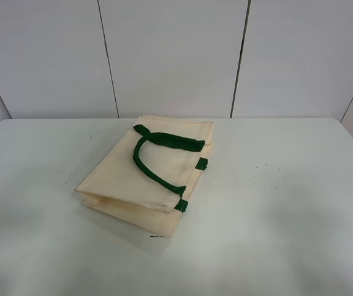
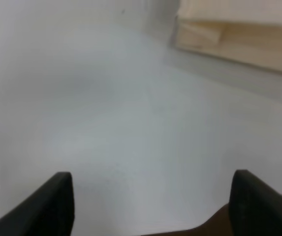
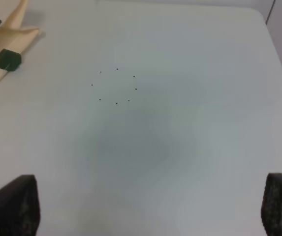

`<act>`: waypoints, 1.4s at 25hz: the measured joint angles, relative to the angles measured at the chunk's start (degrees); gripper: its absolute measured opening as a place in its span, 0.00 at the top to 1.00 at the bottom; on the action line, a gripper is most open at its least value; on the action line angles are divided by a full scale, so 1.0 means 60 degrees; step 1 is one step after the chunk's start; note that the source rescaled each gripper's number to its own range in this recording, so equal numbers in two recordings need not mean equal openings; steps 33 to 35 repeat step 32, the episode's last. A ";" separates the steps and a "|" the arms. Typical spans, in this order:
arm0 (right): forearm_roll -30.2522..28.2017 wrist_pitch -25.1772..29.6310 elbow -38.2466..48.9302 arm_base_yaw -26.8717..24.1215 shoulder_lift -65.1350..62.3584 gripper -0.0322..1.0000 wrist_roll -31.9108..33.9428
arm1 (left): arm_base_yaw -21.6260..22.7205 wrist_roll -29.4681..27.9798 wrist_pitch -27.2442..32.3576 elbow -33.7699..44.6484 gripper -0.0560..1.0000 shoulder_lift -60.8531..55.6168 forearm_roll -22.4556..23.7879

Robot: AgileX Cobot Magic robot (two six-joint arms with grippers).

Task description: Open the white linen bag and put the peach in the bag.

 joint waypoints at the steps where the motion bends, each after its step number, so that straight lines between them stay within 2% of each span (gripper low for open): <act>1: 0.0000 0.0000 0.0000 0.0000 0.0000 0.00 0.0000 | 0.0000 0.0018 0.0000 0.0000 0.00 -0.0079 -0.0065; 8: 0.0000 0.0000 0.0000 0.0000 0.0000 0.00 0.0000 | 0.0000 0.0029 -0.0009 0.0000 0.00 -0.0263 0.0055; 15: 0.0000 0.0000 0.0000 0.0000 0.0000 0.00 0.0000 | 0.0000 0.0037 -0.0006 0.0000 0.00 -0.1371 0.0055; 35: 0.0000 0.0000 0.0000 0.0000 0.0000 0.00 0.0000 | 0.0000 0.0037 0.0004 0.0000 0.00 -0.1394 0.0055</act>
